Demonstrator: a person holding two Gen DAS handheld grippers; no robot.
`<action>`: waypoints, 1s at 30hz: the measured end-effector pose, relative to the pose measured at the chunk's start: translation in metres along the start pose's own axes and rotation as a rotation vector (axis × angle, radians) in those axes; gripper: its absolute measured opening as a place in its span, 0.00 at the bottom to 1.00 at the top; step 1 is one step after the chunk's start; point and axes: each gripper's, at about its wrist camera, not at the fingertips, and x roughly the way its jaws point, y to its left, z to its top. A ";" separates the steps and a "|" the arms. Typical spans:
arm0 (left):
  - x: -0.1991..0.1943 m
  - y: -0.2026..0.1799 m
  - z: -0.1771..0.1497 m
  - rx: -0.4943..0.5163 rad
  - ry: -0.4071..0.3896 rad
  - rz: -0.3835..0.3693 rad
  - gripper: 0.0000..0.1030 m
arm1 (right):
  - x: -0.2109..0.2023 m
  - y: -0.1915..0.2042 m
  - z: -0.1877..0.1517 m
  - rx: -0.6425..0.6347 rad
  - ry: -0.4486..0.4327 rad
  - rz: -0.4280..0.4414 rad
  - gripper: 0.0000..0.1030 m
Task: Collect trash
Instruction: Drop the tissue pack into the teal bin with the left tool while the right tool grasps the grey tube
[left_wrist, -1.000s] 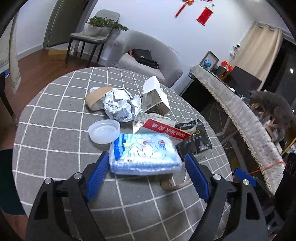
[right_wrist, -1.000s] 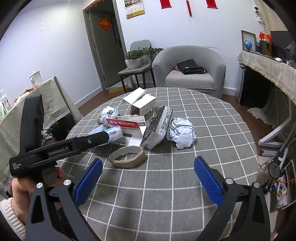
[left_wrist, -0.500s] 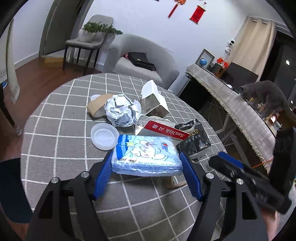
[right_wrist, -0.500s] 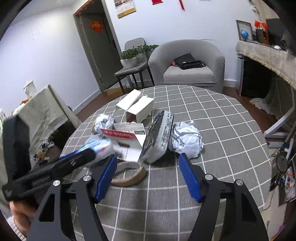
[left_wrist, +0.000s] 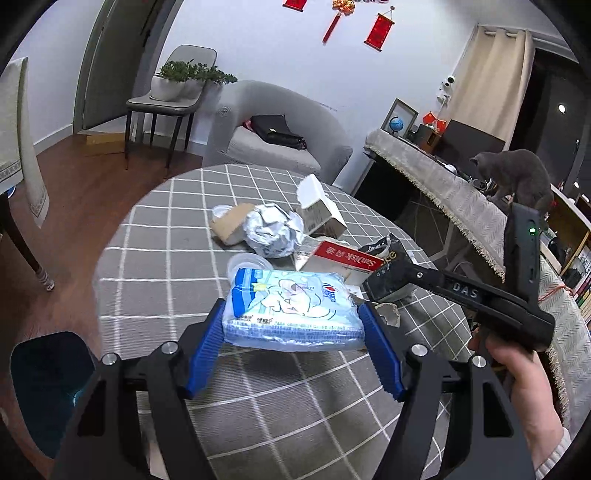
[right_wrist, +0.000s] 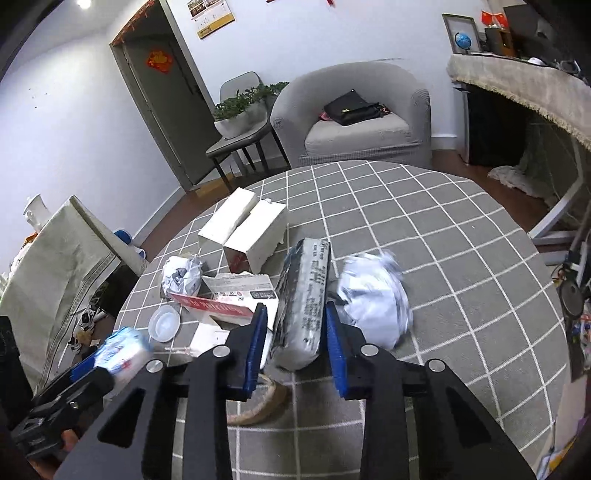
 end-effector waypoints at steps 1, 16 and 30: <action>-0.003 0.004 0.002 0.001 -0.004 0.003 0.72 | 0.003 0.003 0.001 -0.009 0.005 -0.009 0.22; -0.047 0.074 0.009 -0.012 -0.045 0.152 0.71 | -0.034 0.054 0.020 -0.131 -0.135 -0.088 0.13; -0.052 0.163 -0.014 -0.088 0.051 0.315 0.71 | -0.007 0.161 0.011 -0.260 -0.070 0.127 0.13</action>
